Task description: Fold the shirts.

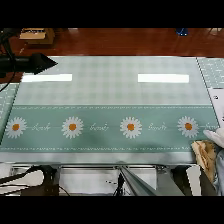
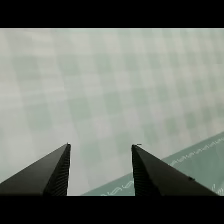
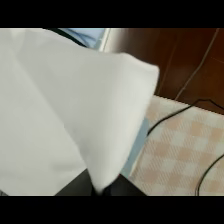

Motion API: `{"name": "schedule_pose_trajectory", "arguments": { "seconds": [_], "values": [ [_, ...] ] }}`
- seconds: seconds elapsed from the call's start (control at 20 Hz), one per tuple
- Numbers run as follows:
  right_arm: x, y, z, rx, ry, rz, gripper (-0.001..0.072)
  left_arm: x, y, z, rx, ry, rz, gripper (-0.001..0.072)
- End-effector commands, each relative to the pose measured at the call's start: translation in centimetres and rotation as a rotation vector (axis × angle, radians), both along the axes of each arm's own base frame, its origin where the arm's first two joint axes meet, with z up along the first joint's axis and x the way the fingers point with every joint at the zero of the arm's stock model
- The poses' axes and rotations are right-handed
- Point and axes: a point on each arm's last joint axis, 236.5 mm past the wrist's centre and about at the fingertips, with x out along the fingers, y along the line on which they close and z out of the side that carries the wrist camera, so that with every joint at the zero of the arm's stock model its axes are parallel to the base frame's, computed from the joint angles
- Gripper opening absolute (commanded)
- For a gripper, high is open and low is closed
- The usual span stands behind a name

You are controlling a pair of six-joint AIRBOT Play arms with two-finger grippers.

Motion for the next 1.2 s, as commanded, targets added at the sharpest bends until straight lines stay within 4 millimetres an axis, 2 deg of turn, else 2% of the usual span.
{"name": "schedule_pose_trajectory", "arguments": {
  "seconds": [0.0,0.25,0.35,0.4,0.45,0.5,0.65,0.7,0.75,0.8,0.85,0.9,0.95,1.05,1.1,1.15],
  "values": [
    [-3.7,0.4,1.5,-0.039,0.128,-0.102,0.0019,2.1,1.5,-0.5,0.029,-0.047,0.069,0.0458],
    [-6.4,1.8,1.1,-0.066,0.215,-0.139,0.0020,2.7,2.4,-0.3,0.053,-0.082,0.090,0.0458],
    [-6.4,2.2,-0.6,-0.024,0.226,-0.123,0.0034,2.8,2.8,-0.2,0.053,-0.083,0.100,0.0458],
    [-6.2,2.4,-1.5,0.005,0.230,-0.115,0.0172,2.8,3.0,-0.2,0.054,-0.082,0.104,0.0457],
    [-6.3,2.4,-2.1,0.019,0.240,-0.111,0.0362,2.8,3.3,-0.3,0.054,-0.082,0.108,0.0458],
    [-6.5,2.2,-2.3,0.020,0.255,-0.106,0.0443,2.8,3.5,-0.3,0.054,-0.081,0.113,0.0457],
    [-7.2,-0.5,-0.7,-0.105,0.308,-0.081,0.0444,2.8,4.1,-0.3,0.054,-0.081,0.125,0.0458],
    [-6.5,-1.7,-0.5,-0.149,0.284,-0.057,0.0443,2.8,4.1,-0.3,0.054,-0.081,0.125,0.0458],
    [-4.5,-3.2,-0.4,-0.195,0.218,-0.001,0.0443,2.8,4.0,-0.2,0.054,-0.081,0.124,0.0458],
    [-1.5,-5.0,-0.2,-0.236,0.110,0.073,0.0442,2.8,3.9,-0.2,0.051,-0.082,0.122,0.0459],
    [2.5,-6.5,0.2,-0.264,-0.021,0.169,0.0443,2.9,3.7,-0.1,0.051,-0.085,0.118,0.0472],
    [7.7,-7.5,1.1,-0.276,-0.189,0.285,0.0440,2.9,3.3,0.2,0.052,-0.089,0.106,0.0552],
    [13.1,-7.8,2.3,-0.269,-0.379,0.385,0.0416,2.9,2.9,0.7,0.054,-0.098,0.090,0.0580],
    [22.6,-6.0,3.9,-0.160,-0.680,0.537,0.0388,2.5,0.4,2.2,0.096,-0.159,-0.025,0.0576],
    [27.4,-3.5,4.1,-0.061,-0.787,0.646,0.0388,2.2,-1.2,3.2,0.109,-0.183,-0.079,0.0572],
    [31.4,-0.3,3.9,0.034,-0.844,0.776,0.0382,2.0,-2.6,3.9,0.154,-0.205,-0.123,0.0516]
  ]
}}
